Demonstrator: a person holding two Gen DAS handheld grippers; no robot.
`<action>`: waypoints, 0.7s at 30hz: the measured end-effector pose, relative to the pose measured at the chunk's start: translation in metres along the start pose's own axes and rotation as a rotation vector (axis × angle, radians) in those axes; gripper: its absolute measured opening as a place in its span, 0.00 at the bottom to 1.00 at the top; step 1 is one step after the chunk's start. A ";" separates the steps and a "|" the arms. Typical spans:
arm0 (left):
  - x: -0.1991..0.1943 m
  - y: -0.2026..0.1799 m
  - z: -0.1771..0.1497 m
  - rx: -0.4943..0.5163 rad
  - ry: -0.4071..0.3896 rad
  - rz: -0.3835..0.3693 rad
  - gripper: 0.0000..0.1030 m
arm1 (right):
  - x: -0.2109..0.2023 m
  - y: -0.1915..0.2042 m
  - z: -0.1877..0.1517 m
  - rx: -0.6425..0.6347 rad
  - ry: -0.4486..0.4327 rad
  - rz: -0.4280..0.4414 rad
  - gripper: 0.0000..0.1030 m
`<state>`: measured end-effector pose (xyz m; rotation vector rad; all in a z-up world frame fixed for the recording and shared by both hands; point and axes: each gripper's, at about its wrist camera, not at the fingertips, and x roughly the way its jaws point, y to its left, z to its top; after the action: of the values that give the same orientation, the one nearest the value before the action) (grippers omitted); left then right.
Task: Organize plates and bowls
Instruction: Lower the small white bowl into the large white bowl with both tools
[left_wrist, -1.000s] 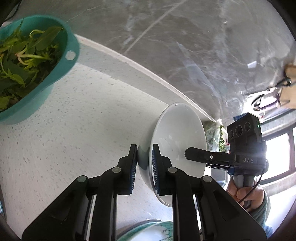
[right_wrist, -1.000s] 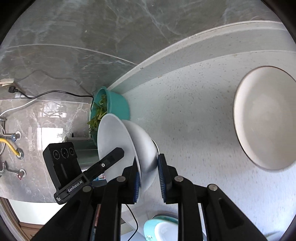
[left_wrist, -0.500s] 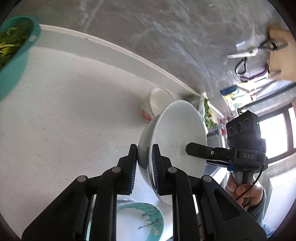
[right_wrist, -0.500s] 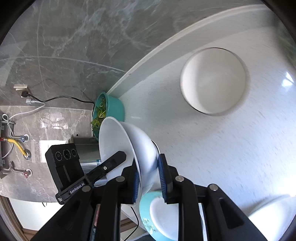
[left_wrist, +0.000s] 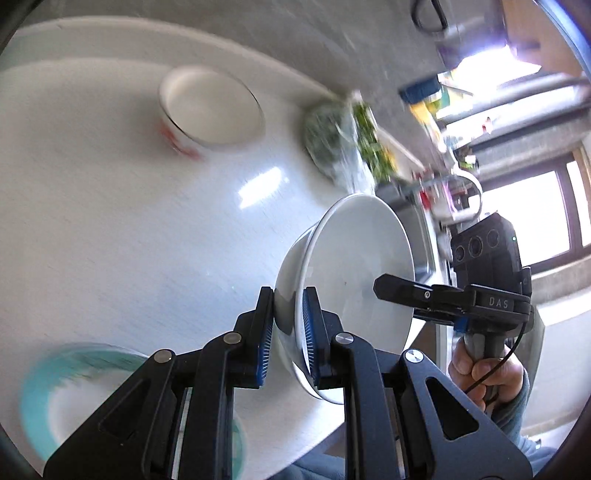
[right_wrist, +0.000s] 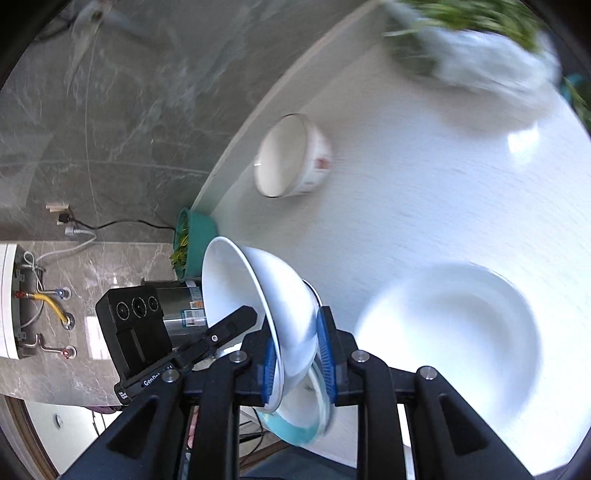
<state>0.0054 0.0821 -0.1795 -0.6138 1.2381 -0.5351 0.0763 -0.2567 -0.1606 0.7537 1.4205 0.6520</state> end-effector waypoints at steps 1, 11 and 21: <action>0.009 -0.006 -0.006 0.003 0.015 -0.001 0.13 | -0.006 -0.009 -0.004 0.013 -0.005 -0.001 0.24; 0.102 -0.049 -0.057 0.027 0.139 0.062 0.13 | -0.041 -0.087 -0.028 0.090 -0.013 -0.067 0.24; 0.127 -0.051 -0.062 0.047 0.128 0.178 0.14 | -0.029 -0.097 -0.023 0.002 0.034 -0.152 0.23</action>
<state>-0.0261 -0.0494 -0.2463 -0.4298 1.3824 -0.4579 0.0475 -0.3378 -0.2189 0.6318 1.4935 0.5484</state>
